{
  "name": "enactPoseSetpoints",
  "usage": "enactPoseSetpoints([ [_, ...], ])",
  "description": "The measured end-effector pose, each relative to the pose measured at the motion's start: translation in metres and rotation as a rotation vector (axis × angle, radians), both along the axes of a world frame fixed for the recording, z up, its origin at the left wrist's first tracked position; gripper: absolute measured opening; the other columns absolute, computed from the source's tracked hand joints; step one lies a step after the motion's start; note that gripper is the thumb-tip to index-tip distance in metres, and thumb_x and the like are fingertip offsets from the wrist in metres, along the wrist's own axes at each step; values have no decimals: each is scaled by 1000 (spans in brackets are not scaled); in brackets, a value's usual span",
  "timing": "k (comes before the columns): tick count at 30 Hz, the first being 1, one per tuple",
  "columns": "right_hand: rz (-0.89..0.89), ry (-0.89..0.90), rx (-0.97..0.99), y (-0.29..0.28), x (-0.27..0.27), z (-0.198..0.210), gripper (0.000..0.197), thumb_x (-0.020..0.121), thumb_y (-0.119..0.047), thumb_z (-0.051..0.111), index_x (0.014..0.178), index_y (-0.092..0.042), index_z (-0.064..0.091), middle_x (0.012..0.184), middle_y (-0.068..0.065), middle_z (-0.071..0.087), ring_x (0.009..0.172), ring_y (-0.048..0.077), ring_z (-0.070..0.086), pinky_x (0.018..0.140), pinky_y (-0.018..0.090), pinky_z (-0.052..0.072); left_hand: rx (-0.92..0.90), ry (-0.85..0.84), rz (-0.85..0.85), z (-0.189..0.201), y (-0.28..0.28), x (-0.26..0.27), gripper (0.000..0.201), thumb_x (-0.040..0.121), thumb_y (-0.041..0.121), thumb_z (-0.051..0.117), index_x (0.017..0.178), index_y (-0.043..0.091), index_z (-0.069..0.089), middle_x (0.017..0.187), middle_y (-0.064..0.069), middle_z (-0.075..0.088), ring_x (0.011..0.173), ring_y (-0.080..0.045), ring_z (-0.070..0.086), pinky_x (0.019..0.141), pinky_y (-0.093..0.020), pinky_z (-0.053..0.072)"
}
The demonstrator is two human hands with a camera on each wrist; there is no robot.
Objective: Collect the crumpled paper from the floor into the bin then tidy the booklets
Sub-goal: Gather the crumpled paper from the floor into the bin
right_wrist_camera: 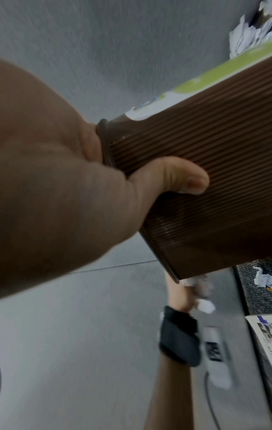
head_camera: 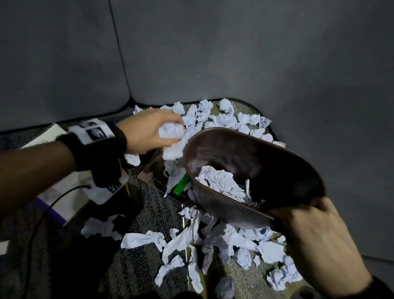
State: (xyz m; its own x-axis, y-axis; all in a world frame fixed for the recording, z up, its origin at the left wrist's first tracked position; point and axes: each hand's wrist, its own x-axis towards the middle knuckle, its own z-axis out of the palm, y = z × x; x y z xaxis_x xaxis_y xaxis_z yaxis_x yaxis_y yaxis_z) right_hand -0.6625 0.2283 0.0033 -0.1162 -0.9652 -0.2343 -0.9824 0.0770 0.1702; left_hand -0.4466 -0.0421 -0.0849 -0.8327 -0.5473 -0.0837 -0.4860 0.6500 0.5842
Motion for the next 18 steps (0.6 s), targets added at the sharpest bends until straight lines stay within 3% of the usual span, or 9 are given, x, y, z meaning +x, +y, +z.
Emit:
enactPoseSetpoints([
  [1, 3, 5, 3, 0, -2, 0, 46, 36, -9, 66, 73, -36, 70, 46, 1, 55, 46, 24, 52, 61, 34, 24, 65, 85, 48, 26, 2, -2, 42, 74, 54, 48, 109, 32, 57, 107, 7, 64, 87, -14, 61, 81, -36, 51],
  [3, -28, 30, 34, 1, -2, -1, 34, 44, -15, 58, 70, -35, 66, 47, 0, 53, 48, 24, 52, 63, 34, 24, 194, 188, 95, 73, 8, -7, 27, 78, 40, 58, 104, 31, 58, 90, -2, 68, 61, -26, 65, 54, -39, 55],
  [4, -41, 45, 52, 2, -3, -3, 27, 47, -16, 59, 68, -33, 64, 47, -1, 52, 48, 23, 52, 63, 34, 23, 249, 235, 88, 91, 12, -10, 21, 83, 32, 60, 103, 28, 59, 82, -6, 69, 48, -26, 61, 40, -35, 50],
  [6, -43, 92, 62, 1, -3, -5, 20, 49, -17, 62, 64, -30, 61, 47, -1, 52, 48, 22, 52, 64, 34, 24, 374, 346, 47, 113, 22, -23, 16, 89, 18, 59, 105, 20, 59, 74, -7, 69, 36, -21, 52, 33, -25, 40],
  [9, -22, 118, 43, -1, 2, 0, 22, 48, -16, 69, 63, -30, 63, 47, 0, 53, 47, 23, 53, 62, 36, 29, 349, 394, -63, 121, 49, -51, 22, 86, 10, 60, 108, 9, 60, 77, -5, 66, 43, 2, 51, 41, -13, 40],
  [12, -11, 115, 9, -4, 7, 7, 35, 40, -14, 81, 69, -29, 67, 49, 0, 55, 48, 25, 55, 62, 37, 32, 349, 192, -189, 99, 78, -79, 20, 85, 21, 60, 105, 23, 59, 86, -3, 66, 44, -3, 57, 41, -18, 46],
  [14, 1, 101, 16, -4, 9, 12, 47, 38, -11, 86, 77, -31, 71, 48, 0, 56, 47, 26, 54, 59, 36, 36, 201, 30, -274, 80, 88, -91, 28, 84, 46, 60, 109, 32, 57, 102, 5, 62, 78, -13, 66, 69, -31, 55],
  [15, 8, 92, 30, -5, 11, 15, 49, 40, -10, 87, 81, -33, 72, 47, 0, 56, 47, 25, 53, 58, 35, 37, 136, -20, -294, 70, 88, -95, 39, 85, 52, 56, 117, 31, 55, 111, 5, 59, 97, -14, 61, 83, -31, 50],
  [18, -22, 58, 23, -8, 15, 20, 42, 48, -10, 87, 78, -34, 71, 48, 1, 57, 46, 24, 52, 60, 36, 32, 79, -9, -278, 66, 83, -99, 50, 88, 57, 48, 129, 27, 51, 121, 4, 57, 109, -14, 53, 95, -30, 43],
])
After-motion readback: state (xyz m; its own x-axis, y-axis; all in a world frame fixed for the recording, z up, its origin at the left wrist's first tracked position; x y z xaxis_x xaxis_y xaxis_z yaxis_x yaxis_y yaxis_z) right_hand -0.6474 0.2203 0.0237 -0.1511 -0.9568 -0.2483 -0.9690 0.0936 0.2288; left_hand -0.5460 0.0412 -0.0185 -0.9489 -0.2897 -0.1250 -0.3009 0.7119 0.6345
